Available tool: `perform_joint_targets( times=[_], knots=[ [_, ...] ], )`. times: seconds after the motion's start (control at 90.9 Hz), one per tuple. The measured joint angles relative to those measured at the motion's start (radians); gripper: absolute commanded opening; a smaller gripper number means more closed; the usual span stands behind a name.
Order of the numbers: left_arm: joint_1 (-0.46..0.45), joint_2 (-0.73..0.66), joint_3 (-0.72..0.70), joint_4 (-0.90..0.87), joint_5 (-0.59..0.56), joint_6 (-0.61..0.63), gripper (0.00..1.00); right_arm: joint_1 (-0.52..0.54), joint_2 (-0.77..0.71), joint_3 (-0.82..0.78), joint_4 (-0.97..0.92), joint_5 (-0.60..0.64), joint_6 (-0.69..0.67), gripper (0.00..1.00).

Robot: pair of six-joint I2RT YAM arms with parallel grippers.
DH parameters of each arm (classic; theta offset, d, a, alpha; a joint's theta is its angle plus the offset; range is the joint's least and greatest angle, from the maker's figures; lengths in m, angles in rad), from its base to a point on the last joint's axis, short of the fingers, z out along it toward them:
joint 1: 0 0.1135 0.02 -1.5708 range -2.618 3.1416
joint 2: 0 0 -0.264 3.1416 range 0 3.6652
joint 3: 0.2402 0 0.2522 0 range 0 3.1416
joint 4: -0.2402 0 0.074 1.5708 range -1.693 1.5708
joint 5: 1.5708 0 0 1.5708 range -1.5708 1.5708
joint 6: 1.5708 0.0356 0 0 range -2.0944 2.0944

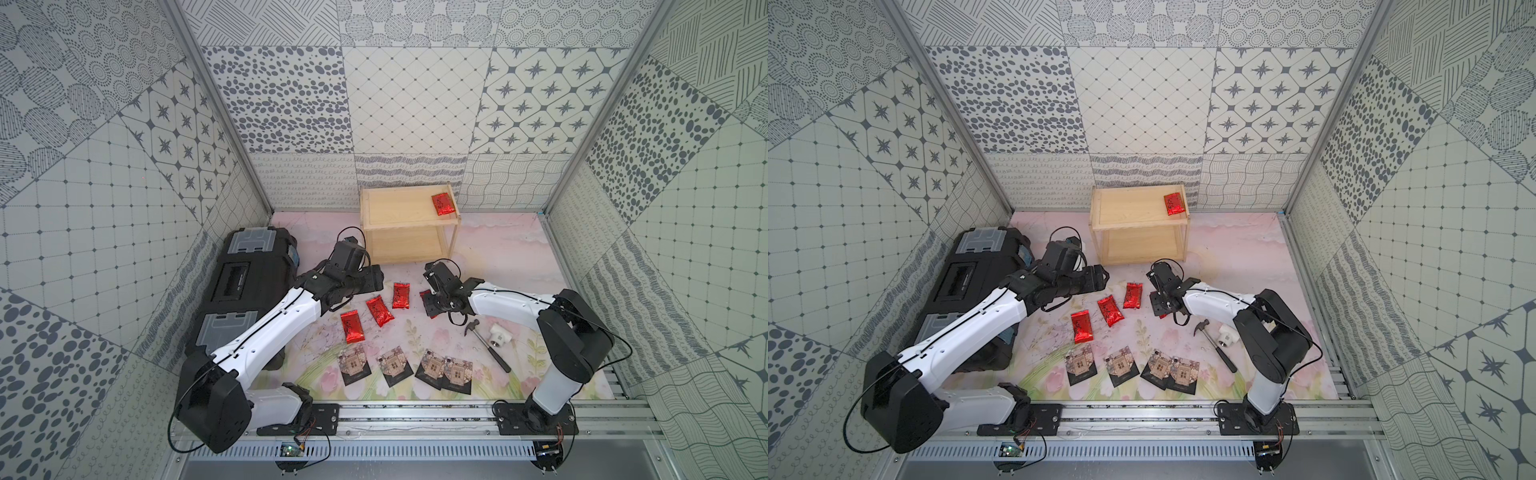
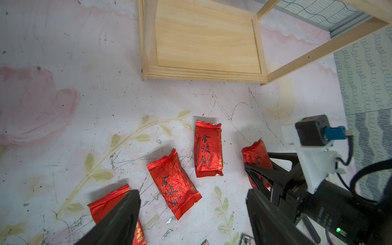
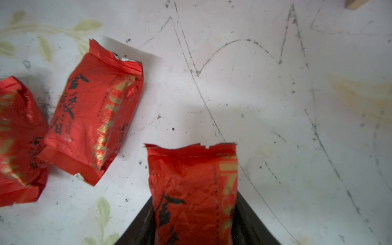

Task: Place the tea bags on the shelf by color
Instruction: Pick up the tea bag from the center of the board, then place the tea bag on the shelf.

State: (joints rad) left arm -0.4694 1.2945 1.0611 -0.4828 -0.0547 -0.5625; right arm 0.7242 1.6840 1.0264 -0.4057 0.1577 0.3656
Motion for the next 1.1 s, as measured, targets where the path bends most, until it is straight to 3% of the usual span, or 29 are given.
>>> perform_joint_targets(
  times=[0.264,0.429,0.781,1.1],
  knots=[
    [0.0,-0.033,0.001,0.003,0.0,-0.017,0.84,0.0,-0.22,0.11,-0.128,0.056,0.02,0.52],
    [0.0,-0.035,0.002,0.008,0.001,-0.031,0.84,-0.008,-0.217,0.305,-0.153,0.088,-0.013,0.52],
    [0.0,-0.001,0.024,0.009,0.011,-0.042,0.83,-0.113,0.112,0.774,-0.153,0.101,-0.15,0.52],
    [0.0,0.02,0.024,0.009,0.012,-0.043,0.83,-0.149,0.332,1.0,-0.162,0.124,-0.202,0.53]
  ],
)
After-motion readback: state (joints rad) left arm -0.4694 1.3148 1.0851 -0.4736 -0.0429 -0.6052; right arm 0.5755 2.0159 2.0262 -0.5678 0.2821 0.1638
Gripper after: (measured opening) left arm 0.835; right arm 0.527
